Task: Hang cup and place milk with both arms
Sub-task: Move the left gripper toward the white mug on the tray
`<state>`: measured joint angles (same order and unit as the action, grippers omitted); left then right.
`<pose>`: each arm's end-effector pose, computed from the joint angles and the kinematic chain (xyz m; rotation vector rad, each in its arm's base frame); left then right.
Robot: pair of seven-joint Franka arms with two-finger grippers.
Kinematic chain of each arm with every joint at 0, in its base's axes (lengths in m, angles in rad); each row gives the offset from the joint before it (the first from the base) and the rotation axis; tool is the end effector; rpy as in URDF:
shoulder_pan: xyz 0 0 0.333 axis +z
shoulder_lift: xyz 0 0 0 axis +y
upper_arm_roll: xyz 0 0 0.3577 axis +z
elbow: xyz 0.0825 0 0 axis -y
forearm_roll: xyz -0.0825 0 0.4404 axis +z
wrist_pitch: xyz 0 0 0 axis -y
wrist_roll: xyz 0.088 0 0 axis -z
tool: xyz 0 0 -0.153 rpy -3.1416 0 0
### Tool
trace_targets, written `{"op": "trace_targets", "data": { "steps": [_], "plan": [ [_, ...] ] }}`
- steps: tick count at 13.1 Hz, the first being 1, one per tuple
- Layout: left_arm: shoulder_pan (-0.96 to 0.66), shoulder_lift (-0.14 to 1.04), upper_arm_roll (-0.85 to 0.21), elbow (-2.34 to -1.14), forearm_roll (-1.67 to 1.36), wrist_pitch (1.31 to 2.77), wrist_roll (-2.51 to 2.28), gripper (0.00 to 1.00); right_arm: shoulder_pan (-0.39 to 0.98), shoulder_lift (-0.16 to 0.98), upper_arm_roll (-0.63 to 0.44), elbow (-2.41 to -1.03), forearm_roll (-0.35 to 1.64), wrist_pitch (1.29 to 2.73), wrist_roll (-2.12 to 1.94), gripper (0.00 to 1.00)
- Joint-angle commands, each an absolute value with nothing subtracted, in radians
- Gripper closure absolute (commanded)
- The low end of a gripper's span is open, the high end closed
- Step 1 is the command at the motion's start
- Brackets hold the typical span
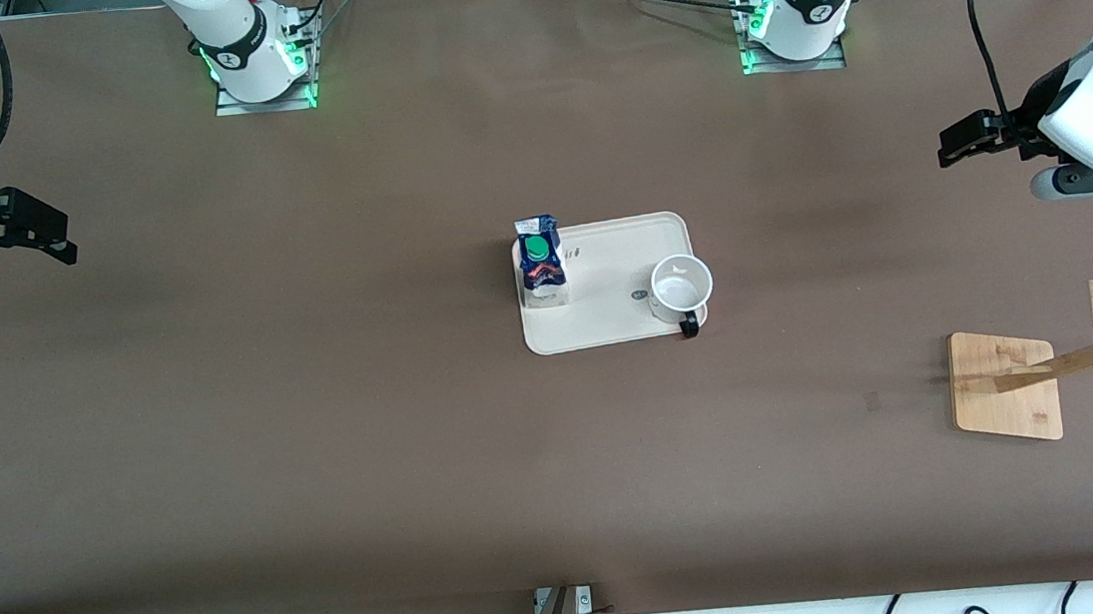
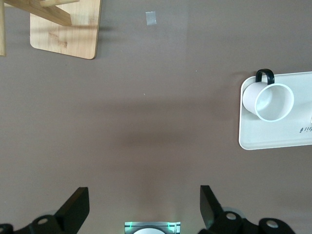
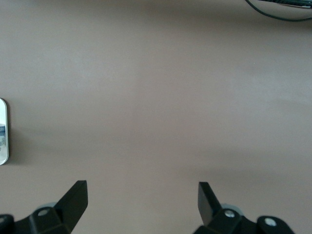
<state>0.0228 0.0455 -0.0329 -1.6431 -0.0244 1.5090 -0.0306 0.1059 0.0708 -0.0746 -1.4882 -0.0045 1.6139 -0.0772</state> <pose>0.6049 -0.0096 0.5506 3.1065 0.0328 -0.2805 0.6429 0.0211 0.6238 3.1247 0.1703 0.0859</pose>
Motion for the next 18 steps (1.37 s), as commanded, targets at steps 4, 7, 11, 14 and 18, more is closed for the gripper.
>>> {"op": "trace_targets", "data": {
  "steps": [4,7,11,14,18],
  "plan": [
    [0.031,0.086,-0.026,-1.592,-0.029,1.485,-0.005,0.0,0.103,0.075,-0.067,-1.468,-0.005,1.608,-0.066,0.0],
    [0.014,0.09,-0.037,-1.592,-0.031,1.468,-0.021,0.0,0.103,0.075,-0.067,-1.468,-0.005,1.608,-0.066,0.0],
    [-0.034,0.161,-0.11,-1.591,-0.049,1.477,-0.154,0.0,0.103,0.075,-0.067,-1.468,-0.005,1.608,-0.066,0.0],
    [-0.101,0.25,-0.193,-1.591,-0.058,1.602,-0.425,0.0,0.103,0.075,-0.067,-1.468,-0.005,1.608,-0.066,0.0],
    [-0.283,0.395,-0.201,-1.594,-0.054,1.828,-0.855,0.0,0.103,0.075,-0.067,-1.468,-0.005,1.608,-0.066,0.0]
  ]
}}
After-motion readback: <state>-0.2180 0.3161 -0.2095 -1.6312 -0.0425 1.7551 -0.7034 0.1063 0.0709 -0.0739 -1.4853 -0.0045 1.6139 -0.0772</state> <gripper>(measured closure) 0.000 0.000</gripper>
